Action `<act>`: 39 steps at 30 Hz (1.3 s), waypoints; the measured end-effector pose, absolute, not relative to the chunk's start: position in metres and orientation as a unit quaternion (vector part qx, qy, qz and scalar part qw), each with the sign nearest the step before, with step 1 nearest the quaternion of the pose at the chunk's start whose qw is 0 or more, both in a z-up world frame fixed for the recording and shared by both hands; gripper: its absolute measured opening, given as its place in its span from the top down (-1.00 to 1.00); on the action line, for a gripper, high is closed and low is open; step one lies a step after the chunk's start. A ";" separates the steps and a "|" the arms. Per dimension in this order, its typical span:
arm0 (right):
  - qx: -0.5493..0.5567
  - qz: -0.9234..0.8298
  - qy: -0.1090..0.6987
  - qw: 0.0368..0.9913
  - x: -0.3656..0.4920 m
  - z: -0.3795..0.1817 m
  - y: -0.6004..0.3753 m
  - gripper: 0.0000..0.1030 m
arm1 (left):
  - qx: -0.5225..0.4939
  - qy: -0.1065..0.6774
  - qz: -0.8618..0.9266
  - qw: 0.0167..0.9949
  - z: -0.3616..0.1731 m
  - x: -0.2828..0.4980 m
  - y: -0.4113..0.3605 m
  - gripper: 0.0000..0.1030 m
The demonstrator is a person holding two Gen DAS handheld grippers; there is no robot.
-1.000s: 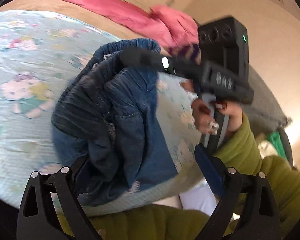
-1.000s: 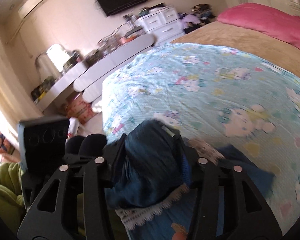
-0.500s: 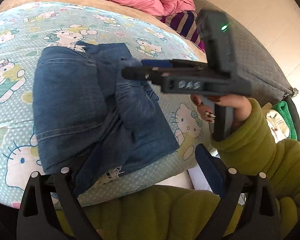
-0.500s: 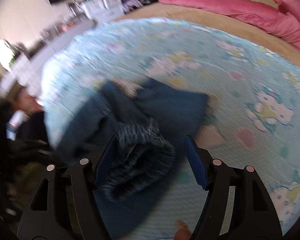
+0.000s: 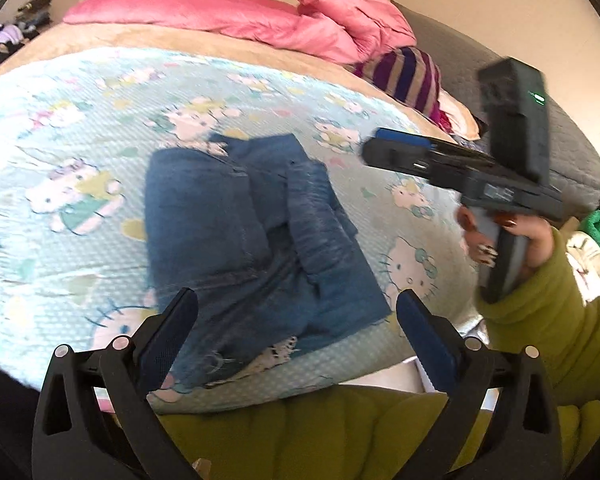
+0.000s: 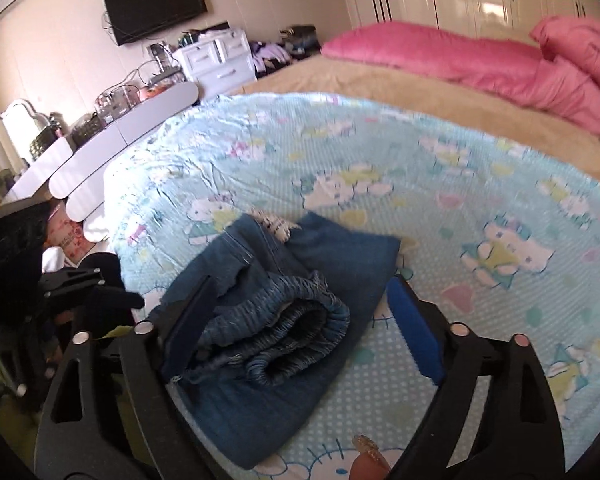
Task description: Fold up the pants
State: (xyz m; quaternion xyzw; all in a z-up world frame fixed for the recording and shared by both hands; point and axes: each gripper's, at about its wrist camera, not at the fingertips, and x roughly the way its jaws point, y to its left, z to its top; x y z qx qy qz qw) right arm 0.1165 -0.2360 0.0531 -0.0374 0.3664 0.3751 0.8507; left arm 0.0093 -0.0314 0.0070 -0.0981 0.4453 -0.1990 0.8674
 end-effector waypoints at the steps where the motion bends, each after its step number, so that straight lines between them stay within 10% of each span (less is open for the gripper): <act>1: -0.041 0.376 0.358 0.854 0.112 0.057 -0.237 -0.64 | -0.094 0.444 -0.193 0.870 0.009 0.009 -0.030 -0.91; 39: -0.180 0.502 0.315 0.785 -0.005 0.039 -0.183 -0.71 | -0.122 0.431 -0.095 0.889 0.018 0.055 0.030 -0.90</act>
